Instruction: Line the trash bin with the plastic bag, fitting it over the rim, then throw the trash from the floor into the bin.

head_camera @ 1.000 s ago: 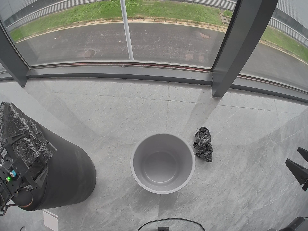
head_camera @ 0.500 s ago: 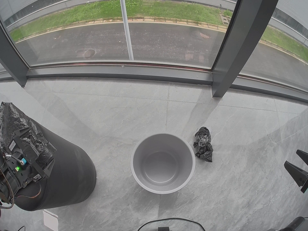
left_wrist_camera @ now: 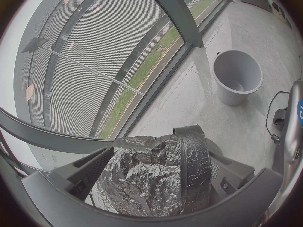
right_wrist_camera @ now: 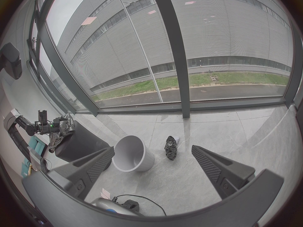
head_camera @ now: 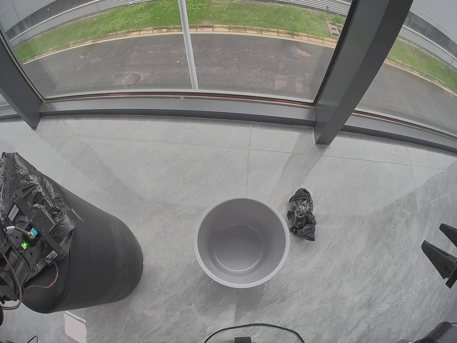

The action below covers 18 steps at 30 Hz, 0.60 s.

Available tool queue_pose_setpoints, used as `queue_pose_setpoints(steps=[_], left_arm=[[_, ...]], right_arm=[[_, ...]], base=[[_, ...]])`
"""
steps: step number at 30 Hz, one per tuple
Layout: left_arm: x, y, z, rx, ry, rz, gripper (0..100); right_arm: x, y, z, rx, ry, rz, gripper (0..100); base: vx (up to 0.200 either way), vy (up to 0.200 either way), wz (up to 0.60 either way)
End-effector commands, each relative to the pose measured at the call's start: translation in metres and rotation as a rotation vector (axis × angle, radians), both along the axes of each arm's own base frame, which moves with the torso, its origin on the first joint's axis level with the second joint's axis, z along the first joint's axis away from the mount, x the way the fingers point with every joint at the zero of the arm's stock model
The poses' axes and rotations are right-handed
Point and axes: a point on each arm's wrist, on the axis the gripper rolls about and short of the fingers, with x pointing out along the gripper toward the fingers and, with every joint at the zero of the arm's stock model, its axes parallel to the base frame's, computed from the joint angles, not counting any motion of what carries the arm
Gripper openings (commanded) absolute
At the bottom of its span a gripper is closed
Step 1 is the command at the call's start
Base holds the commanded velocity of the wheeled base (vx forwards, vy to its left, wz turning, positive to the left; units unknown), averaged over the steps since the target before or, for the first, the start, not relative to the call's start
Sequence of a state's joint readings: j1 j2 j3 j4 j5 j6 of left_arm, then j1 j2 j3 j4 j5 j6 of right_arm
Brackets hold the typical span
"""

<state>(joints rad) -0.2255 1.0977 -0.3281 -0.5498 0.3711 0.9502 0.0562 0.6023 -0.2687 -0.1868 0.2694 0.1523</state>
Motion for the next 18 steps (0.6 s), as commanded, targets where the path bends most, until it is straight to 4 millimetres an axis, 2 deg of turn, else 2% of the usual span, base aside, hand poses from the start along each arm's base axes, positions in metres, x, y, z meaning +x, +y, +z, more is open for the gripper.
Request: queue_pose_setpoints(steps=[1,18], left_arm=[[0.001,0.001,0.001,0.000,-0.013,0.024,100],[0.022,0.003,0.004,-0.013,-0.087,0.108,100]], right_arm=[[-0.001,0.000,-0.001,0.000,-0.001,0.001,100],[-0.004,0.000,-0.005,0.000,-0.003,0.001,100]], base=[[0.000,0.000,0.00],[0.000,0.000,0.00]])
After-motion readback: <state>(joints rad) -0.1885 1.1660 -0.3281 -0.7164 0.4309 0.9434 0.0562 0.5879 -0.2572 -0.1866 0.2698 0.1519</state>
